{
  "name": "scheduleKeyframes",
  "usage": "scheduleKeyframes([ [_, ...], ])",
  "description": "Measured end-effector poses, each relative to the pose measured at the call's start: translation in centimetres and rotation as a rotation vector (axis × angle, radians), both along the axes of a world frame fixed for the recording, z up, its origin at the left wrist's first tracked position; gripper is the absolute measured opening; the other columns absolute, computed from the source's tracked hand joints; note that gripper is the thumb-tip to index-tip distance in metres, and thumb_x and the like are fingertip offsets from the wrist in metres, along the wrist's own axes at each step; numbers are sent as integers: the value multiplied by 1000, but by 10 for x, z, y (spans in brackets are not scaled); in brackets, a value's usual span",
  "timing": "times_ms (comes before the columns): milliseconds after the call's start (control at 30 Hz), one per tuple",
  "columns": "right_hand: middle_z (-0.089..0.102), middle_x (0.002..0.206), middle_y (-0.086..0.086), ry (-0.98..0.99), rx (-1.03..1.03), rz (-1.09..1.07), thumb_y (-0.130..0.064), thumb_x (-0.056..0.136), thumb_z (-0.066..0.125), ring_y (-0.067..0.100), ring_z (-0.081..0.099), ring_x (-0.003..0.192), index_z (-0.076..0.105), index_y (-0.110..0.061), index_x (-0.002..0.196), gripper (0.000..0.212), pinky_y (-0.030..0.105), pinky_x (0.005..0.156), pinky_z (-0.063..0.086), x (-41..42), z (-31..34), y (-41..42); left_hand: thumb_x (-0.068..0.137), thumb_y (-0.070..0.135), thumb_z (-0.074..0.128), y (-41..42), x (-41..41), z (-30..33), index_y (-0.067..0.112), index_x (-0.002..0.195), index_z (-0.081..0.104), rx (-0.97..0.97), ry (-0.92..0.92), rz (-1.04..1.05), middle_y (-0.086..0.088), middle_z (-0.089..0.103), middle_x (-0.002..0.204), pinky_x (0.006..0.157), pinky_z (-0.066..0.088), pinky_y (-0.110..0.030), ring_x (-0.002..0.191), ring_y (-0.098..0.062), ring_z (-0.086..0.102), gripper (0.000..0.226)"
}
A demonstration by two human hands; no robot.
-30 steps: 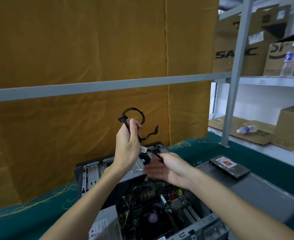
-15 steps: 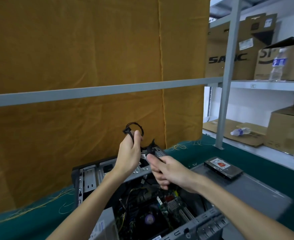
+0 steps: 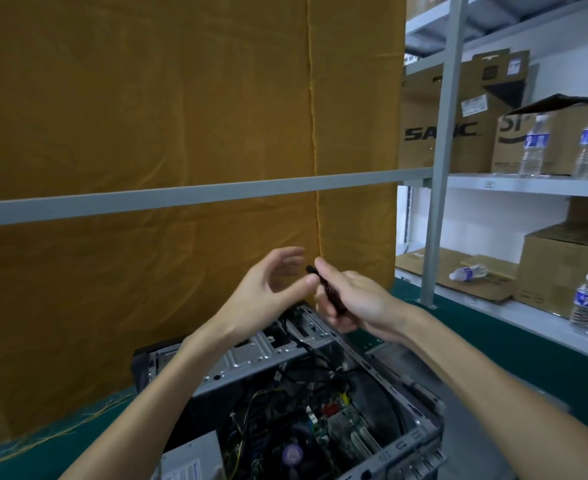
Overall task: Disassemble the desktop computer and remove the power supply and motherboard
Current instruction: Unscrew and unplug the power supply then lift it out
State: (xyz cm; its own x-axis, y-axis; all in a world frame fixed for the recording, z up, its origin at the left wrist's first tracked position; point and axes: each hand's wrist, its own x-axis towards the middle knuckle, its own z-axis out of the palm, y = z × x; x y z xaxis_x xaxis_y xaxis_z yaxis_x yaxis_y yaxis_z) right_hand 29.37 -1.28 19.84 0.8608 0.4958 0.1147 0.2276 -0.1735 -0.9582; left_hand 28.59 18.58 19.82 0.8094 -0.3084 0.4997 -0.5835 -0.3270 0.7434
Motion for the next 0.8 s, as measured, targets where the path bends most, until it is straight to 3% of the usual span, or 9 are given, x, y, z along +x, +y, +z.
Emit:
scheduleKeyframes([
  [33,50,55,1,-2,15,-14,-71,99,36,15,36,49,54,-18,54,72,27,48,26,0,-1,4,93,50,66,-7,1,-1,22,133,60,32,3,-62,9,72,117,95,52,-23,110,-2,66,49],
  [100,50,54,-1,7,70,-54,-73,98,35,14,36,49,56,-18,53,75,26,48,27,0,-2,10,100,39,61,-18,0,-3,11,111,69,31,-23,-109,1,76,97,89,52,-22,96,-12,71,32],
  [200,49,58,-1,43,149,-80,-77,95,36,14,36,51,63,-15,62,76,26,49,29,2,-4,9,104,36,56,-22,4,-11,0,88,64,-123,-36,-82,0,72,76,77,50,-17,77,-12,69,39],
  [367,61,80,3,89,314,-7,-63,96,57,15,52,69,76,-18,91,49,31,66,43,1,-10,9,101,30,62,-27,8,-14,9,89,67,-212,-136,18,-1,71,78,67,50,-16,72,-9,67,26],
  [433,54,75,2,138,379,-21,-53,98,61,15,48,65,73,-16,97,40,29,62,41,2,-15,11,98,30,67,-26,11,-14,10,84,68,-219,-148,47,1,71,76,61,48,-16,67,-7,65,25],
  [533,48,68,0,164,458,-91,-35,99,66,11,42,56,67,-9,104,27,25,51,38,4,-14,10,94,49,67,-14,15,-16,18,75,65,-49,-144,175,10,60,61,53,39,-17,55,-3,49,37],
  [667,47,63,-1,10,276,-181,-31,105,58,11,39,53,57,-12,89,24,26,49,28,9,-4,11,97,51,60,1,19,-15,27,87,71,209,-193,189,13,67,77,60,46,-20,66,-6,61,29],
  [800,43,56,-6,-118,84,-223,-32,107,47,10,35,50,52,-16,84,30,23,46,26,17,7,16,100,35,63,0,20,-8,20,101,69,228,-8,-41,7,73,80,63,49,-20,69,-5,65,17],
])
